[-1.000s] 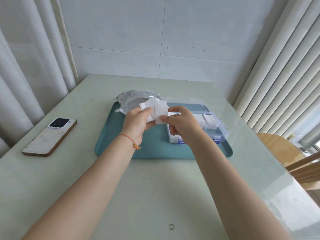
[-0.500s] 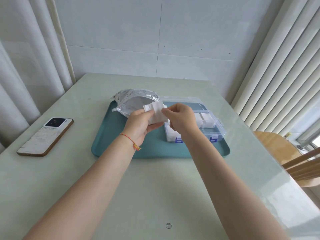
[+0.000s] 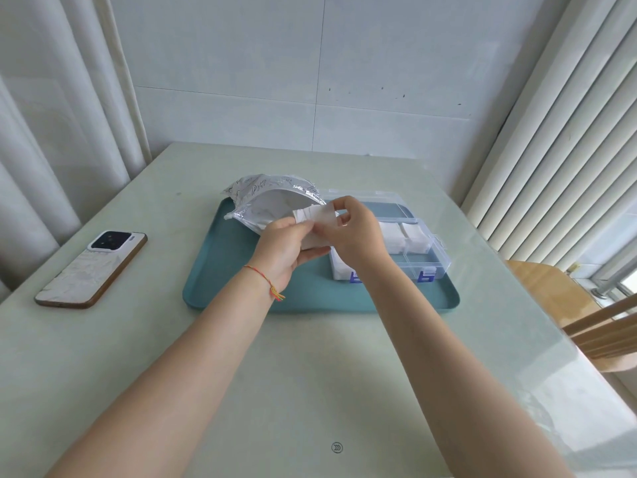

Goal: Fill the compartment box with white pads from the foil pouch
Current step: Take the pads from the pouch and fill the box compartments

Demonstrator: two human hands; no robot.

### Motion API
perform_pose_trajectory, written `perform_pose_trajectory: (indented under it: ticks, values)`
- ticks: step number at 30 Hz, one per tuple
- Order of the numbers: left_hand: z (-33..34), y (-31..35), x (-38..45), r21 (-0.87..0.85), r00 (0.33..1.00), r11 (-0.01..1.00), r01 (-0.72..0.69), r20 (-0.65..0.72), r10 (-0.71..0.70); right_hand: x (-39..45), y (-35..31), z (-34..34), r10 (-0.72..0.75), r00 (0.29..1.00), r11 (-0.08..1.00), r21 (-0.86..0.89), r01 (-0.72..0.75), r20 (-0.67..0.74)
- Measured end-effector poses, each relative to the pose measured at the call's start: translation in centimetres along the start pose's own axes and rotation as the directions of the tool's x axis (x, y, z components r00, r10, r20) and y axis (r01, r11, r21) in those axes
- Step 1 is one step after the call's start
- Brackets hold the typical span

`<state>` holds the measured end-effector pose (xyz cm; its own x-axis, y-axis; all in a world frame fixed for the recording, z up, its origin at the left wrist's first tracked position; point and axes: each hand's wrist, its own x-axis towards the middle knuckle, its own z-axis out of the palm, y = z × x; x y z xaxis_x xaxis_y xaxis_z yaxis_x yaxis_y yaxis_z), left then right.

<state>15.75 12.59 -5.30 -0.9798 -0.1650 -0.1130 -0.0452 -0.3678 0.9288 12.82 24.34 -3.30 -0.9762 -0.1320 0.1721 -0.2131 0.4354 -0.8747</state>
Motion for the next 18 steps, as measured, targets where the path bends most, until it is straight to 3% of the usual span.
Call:
perform_pose_trajectory:
  ticks: [3, 8, 13, 18]
  values:
    - [-0.11, 0.23, -0.01, -0.009, 1.0, 1.0, 0.005, -0.001, -0.005, 0.06, 0.09, 0.02, -0.01, 1.0, 0.999, -0.038, 0.01, 0.001]
    - [-0.27, 0.75, 0.06, -0.03, 0.999, 1.0, 0.007, -0.048, -0.009, 0.25, 0.16, -0.09, -0.018, 0.997, 0.999, 0.049, 0.021, -0.071]
    - [-0.35, 0.78, 0.02, 0.014, 0.999, 1.0, 0.027, -0.031, -0.026, 0.4, 0.2, -0.3, 0.029, 1.0, 0.996, 0.089, -0.029, -0.005]
    - [-0.34, 0.65, -0.09, 0.054, 0.999, 0.998, 0.033, -0.006, -0.032, 0.58, 0.28, 0.01, 0.071, 0.997, 0.994, 0.087, -0.068, -0.029]
